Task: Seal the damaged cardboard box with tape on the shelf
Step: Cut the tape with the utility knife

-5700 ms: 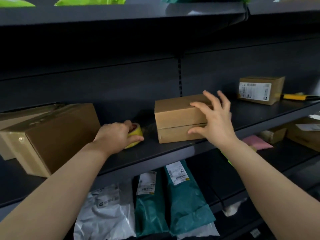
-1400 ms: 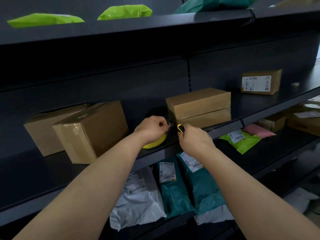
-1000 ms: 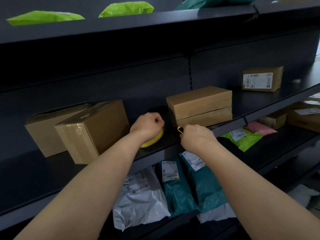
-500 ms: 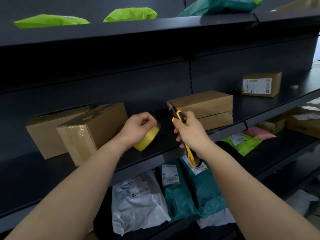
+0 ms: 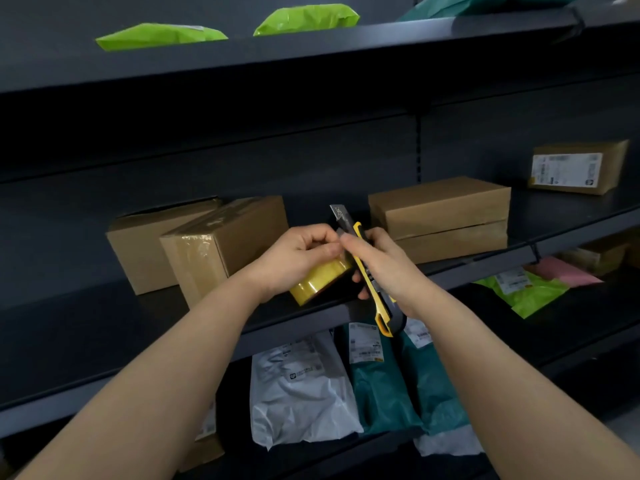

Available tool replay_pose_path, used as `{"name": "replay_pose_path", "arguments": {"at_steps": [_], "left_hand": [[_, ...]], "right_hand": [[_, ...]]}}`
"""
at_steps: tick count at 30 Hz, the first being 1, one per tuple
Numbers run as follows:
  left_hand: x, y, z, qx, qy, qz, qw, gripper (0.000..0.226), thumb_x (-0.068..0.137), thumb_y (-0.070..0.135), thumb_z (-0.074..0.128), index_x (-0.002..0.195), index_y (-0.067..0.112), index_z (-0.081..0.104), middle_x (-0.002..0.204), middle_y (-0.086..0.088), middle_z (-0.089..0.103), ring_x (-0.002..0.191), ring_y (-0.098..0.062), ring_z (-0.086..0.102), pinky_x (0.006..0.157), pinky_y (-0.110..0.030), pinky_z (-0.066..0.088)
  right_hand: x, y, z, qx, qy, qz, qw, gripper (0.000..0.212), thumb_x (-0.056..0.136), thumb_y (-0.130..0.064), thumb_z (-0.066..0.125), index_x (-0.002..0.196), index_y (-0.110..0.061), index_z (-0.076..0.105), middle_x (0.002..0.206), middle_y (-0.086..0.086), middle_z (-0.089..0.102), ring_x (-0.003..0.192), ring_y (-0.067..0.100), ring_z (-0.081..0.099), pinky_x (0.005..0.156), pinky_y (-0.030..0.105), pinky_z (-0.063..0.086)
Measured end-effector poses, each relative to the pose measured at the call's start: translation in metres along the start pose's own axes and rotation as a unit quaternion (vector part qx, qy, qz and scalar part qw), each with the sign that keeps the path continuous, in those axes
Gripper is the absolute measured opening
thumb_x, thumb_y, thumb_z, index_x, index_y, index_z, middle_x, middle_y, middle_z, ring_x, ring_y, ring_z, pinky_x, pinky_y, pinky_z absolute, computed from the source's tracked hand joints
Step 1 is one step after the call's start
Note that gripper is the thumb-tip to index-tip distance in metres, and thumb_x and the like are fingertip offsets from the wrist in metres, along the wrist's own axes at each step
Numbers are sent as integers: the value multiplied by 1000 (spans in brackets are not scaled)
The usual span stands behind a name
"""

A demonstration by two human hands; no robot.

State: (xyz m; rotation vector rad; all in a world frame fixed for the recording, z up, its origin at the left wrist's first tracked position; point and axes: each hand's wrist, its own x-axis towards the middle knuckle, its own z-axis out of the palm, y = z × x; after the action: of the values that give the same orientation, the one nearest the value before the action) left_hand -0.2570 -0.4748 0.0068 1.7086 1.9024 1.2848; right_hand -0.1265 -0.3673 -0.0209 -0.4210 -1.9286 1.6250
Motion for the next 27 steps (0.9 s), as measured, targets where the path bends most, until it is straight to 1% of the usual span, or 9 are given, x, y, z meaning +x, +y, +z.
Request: {"name": "replay_pose_path", "arguments": {"at_steps": [6,11,14,17,19,22,24,25,27], "left_hand": [[3,7,5,10,-9,-1,1000,13,97,15,56,86,16,64,84,5,66,77,-3,61,72,-19,49],[9,12,10,38,8,-24,999,14,98,17,56,87,13,63,81,0,66,72,-7,61,67,-22,50],[15,18,19,23,22,-36,999,16,98,20,57,91,8,65,84,-8,66,77,-17,60,72,-33,50],[28,30,36,-10,31,-38,999,16,97,23,59,103,9,64,90,-9,69,80,-18,64,77,-37,52],[40,39,47,-52,5,-63,997,22,96,25,61,116,23,51,97,-5,73,87,-13,70,82,-30,55],[63,57,69,-154,-48,-74,984,26,95,19,60,116,26,47,104,-2,75,93,-11,71,78,-26,57],[80,72,91,-152,-69,-67,984,44,93,15,63,130,25,42,109,-5,73,94,-13,71,75,-27,57],[91,79,105,-130,-74,-65,987,65,90,14,67,145,18,32,115,-11,70,100,-18,69,81,-30,56],[115,96,138,-86,-73,-47,993,88,85,12,73,154,11,18,121,-16,66,106,-25,67,93,-39,54]], "right_hand": [[-2,-2,-6,19,8,-6,1000,34,90,-36,66,111,-14,51,94,3,58,72,11,58,53,26,51],[-3,-4,-9,4,19,-18,1000,19,94,-33,61,103,-18,52,92,5,59,70,11,60,50,25,51],[-3,-6,-18,14,62,-20,998,23,94,-33,62,106,-16,52,93,5,61,66,10,62,50,26,52],[-6,-9,-39,-5,120,-36,992,33,90,-35,67,113,-16,53,96,8,66,66,13,65,50,28,52],[-9,-10,-60,-21,152,-41,987,36,89,-38,68,113,-15,56,97,8,68,65,13,67,55,33,56],[-18,-14,-104,-75,218,-34,972,53,72,-64,65,106,-23,63,97,-3,71,82,14,70,81,46,57],[-24,-17,-141,-112,265,-42,957,60,63,-71,60,100,-26,67,94,-7,72,90,14,68,87,47,54],[-25,-17,-160,-121,287,-45,949,55,66,-69,61,99,-26,67,93,-7,72,90,13,67,88,47,53],[-29,-18,-199,-135,322,-37,936,39,80,-58,65,100,-25,66,95,-6,71,93,15,66,90,46,52]]}}
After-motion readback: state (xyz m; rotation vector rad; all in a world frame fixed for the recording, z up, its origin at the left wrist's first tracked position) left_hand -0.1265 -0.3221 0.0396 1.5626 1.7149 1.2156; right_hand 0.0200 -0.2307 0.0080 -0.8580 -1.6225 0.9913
